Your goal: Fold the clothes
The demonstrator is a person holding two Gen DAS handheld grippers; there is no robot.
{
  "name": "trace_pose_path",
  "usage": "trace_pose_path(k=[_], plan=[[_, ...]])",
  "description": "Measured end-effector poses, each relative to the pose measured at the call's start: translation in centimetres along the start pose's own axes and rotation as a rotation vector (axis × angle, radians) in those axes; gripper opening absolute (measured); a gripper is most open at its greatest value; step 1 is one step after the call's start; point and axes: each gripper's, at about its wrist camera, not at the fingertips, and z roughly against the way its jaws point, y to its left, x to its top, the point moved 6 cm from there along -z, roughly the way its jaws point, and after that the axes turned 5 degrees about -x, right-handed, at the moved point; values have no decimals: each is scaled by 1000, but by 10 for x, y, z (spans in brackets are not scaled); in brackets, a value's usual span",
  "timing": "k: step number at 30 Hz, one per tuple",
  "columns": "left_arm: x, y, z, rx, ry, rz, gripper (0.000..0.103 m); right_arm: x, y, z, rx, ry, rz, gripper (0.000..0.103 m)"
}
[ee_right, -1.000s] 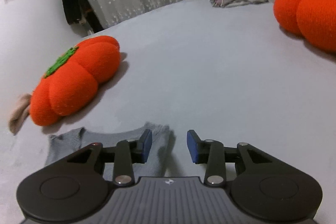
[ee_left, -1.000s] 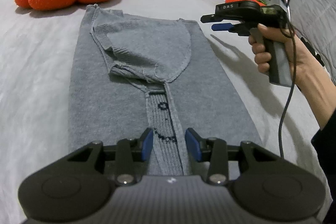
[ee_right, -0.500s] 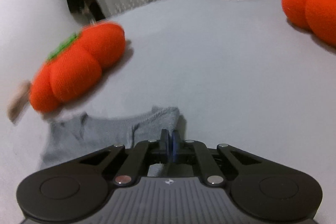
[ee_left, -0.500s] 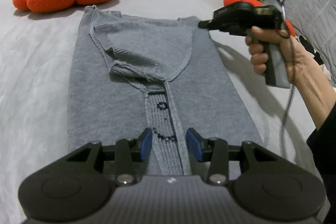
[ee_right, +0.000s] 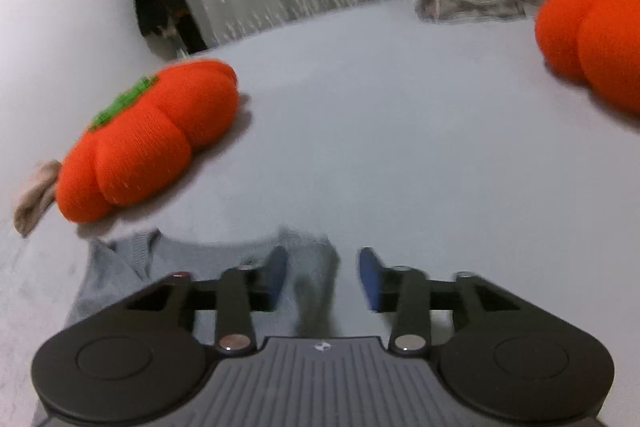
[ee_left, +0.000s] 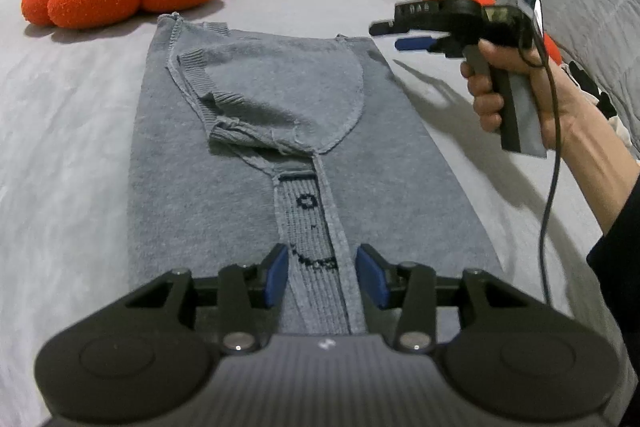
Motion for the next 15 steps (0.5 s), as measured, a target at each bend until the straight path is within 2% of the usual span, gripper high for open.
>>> trace_pose_path(k=[4,7,9,15], plan=[[0,-1,0,1,0,-3,40,2,14,-12,-18,13,58,46],[0,0,0,-2,0,-5,40,-5,24,-28,-64,54,121,18],[0,1,1,-6,1,-4,40,-6,24,-30,-61,43,112,9],[0,3,2,-14,2,-5,40,2,0,-19,12,19,-16,6]])
